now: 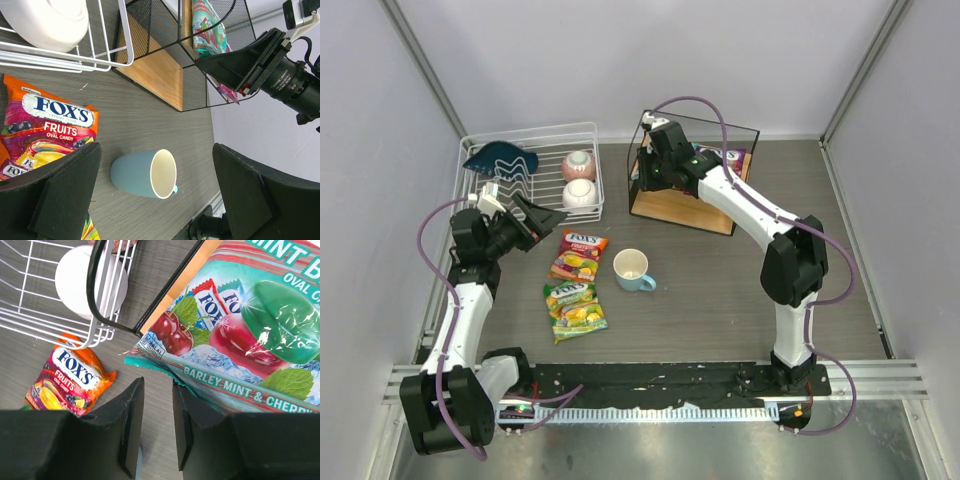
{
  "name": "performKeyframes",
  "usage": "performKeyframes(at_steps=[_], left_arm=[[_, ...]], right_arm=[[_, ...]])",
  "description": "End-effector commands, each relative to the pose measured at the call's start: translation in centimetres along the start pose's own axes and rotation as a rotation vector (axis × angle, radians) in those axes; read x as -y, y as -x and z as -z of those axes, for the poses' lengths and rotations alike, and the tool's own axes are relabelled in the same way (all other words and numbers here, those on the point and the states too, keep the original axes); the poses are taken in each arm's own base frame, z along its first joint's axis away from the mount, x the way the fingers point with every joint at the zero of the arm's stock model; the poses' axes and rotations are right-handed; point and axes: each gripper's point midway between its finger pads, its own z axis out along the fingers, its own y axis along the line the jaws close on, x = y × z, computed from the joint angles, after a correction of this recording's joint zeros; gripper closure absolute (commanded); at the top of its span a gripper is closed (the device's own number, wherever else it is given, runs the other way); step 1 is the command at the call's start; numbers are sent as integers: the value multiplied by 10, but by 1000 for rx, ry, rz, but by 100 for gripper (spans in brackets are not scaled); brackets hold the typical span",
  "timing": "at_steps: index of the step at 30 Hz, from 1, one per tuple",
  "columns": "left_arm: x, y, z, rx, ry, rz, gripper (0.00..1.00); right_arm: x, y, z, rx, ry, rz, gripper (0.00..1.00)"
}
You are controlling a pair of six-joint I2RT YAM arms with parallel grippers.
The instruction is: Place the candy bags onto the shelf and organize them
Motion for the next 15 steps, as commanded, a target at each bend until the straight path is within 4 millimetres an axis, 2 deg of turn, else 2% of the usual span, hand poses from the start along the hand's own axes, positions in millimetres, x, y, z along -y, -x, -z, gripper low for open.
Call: performKeyframes(at_steps=[1, 3, 6, 9, 10, 13, 14, 15], left_arm=[[4, 2, 1, 4, -30, -14, 1], [4, 2, 1, 5, -31, -15, 1], [5, 3, 1, 6, -32, -16, 1], [4, 2, 1, 3, -31, -14, 1], [4, 2, 1, 5, -29, -14, 1], [5, 2, 2, 5, -33, -16, 1], [5, 3, 1, 6, -32, -18, 1], [5, 3, 2, 7, -33, -19, 1]], right_arm=[[2, 24, 1, 107, -29, -38, 65], [-2, 27, 5, 115, -10, -35, 65], [-17, 28, 12, 110, 83, -12, 65], [-34, 29, 28, 116, 184, 24, 64], [-43, 28, 38, 114, 235, 37, 65], [-43, 26, 51, 129, 252, 59, 65], [-41, 31, 64, 153, 238, 60, 64], [-37, 30, 68, 156, 221, 66, 64]])
